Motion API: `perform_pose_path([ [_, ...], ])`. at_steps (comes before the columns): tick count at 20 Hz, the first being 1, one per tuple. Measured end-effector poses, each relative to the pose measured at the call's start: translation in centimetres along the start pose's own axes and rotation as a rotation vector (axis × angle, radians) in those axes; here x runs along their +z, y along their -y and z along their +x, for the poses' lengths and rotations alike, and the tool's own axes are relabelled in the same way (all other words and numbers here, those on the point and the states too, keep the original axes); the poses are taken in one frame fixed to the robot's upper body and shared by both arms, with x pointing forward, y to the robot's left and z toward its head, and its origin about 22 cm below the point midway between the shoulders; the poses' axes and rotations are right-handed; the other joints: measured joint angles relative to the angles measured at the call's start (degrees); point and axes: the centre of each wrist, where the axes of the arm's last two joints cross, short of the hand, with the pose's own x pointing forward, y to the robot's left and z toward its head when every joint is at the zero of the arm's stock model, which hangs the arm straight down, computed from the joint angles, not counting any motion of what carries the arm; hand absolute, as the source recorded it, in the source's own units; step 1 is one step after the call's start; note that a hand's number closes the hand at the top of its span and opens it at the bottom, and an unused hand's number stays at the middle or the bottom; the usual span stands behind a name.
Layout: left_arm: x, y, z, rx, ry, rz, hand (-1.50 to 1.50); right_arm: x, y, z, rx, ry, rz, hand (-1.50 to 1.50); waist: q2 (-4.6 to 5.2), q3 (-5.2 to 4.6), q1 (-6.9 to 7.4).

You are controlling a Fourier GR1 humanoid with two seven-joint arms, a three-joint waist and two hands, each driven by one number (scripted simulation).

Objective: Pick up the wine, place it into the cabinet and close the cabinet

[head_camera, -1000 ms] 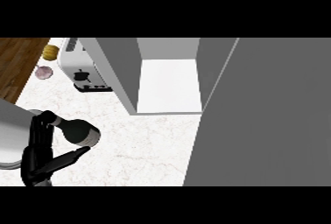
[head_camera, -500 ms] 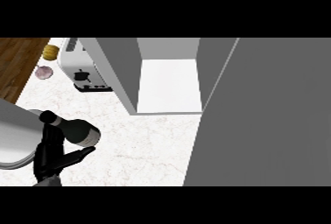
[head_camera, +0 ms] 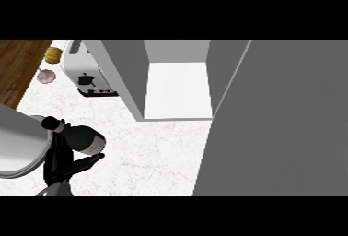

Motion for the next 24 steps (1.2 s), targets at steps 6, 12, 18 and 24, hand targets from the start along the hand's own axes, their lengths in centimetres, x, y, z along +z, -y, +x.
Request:
perform_pose_path([
  [6, -0.3, 0.4, -0.6, 0.044, 0.038, 0.014, 1.50, -0.1, 0.3, 0.1, 0.025, 0.005, -0.007, -1.50, 0.01, 0.00, -0.01],
  [12, -0.8, 0.1, -0.5, 0.016, 0.094, 0.010, 1.50, -0.1, 0.4, 0.0, 0.030, 0.003, -0.012, -1.50, -0.05, 0.12, 0.21],
  [18, -0.8, 0.6, -0.3, -0.025, 0.152, -0.002, 1.50, 0.2, 0.3, -0.1, 0.025, 0.007, -0.011, -1.50, -0.14, 0.18, 0.38],
  [24, -0.5, 2.7, -0.6, -0.009, 0.118, -0.261, 1.50, -0.1, 0.5, -0.3, 0.032, 0.026, -0.015, -1.50, -0.26, 0.17, 0.15],
])
